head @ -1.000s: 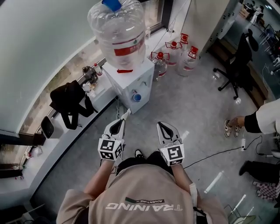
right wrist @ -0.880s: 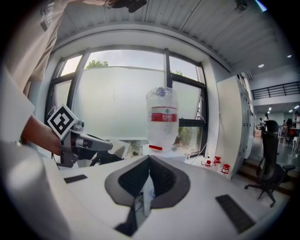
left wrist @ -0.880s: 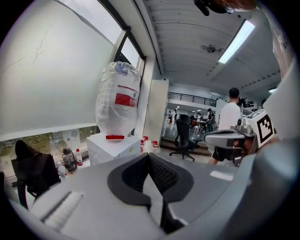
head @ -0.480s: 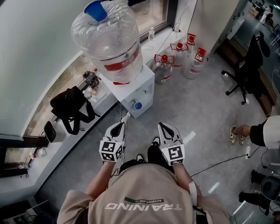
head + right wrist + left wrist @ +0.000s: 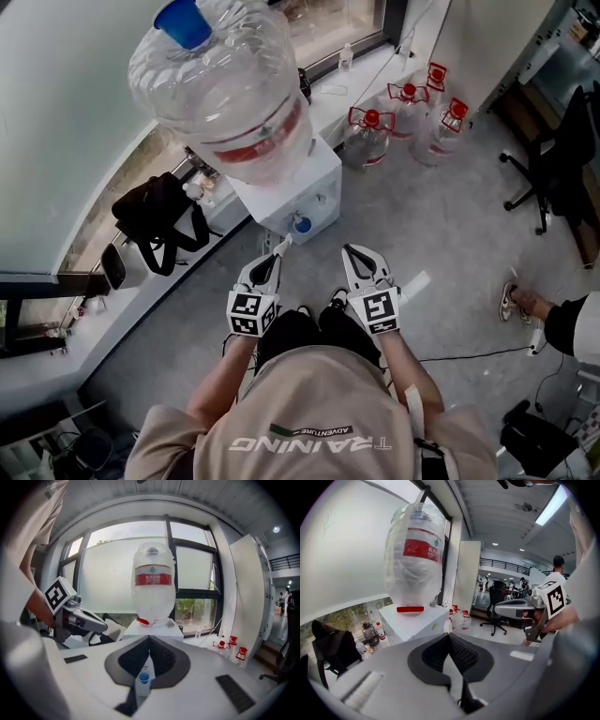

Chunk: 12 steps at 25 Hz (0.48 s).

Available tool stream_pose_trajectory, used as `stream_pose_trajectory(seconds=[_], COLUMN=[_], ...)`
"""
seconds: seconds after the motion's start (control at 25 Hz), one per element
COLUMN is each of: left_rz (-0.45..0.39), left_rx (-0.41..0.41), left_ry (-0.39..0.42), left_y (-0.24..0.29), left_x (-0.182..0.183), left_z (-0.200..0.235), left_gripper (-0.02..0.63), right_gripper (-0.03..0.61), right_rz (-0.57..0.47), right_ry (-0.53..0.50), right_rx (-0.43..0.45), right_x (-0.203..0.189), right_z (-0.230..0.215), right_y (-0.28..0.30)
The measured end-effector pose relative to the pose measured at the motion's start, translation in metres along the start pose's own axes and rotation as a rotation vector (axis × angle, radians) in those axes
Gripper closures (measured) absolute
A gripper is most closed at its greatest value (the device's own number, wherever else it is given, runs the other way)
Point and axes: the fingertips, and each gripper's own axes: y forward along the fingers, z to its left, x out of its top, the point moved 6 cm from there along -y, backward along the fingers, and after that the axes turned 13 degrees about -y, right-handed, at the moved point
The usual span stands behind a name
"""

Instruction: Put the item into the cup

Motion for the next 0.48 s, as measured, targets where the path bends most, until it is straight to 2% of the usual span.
stream_pose_trajectory(seconds=[0.16, 0.32, 0.48], left_rz=[0.052, 0.099, 0.124], left_rx=[-0.006, -0.025, -0.029], left_ry=[-0.008, -0.011, -0.029], left_y=[0.023, 0.047, 0.079], left_x=[-0.013, -0.03, -0.048], left_z=[0.004, 0.012, 0.025], left_gripper=[0.604, 0.605, 0.604], right_gripper=[0.566, 0.566, 0.566], right_rz=[0.028, 0.092, 0.137], right_ry=[0.011, -0.069, -0.083], right_rx=[0.028, 0.044, 0.038], right_x=[-0.017, -0.053, -0.086], right_z=[0.005, 0.017, 0.023], right_y=[0.021, 0.047, 0.074])
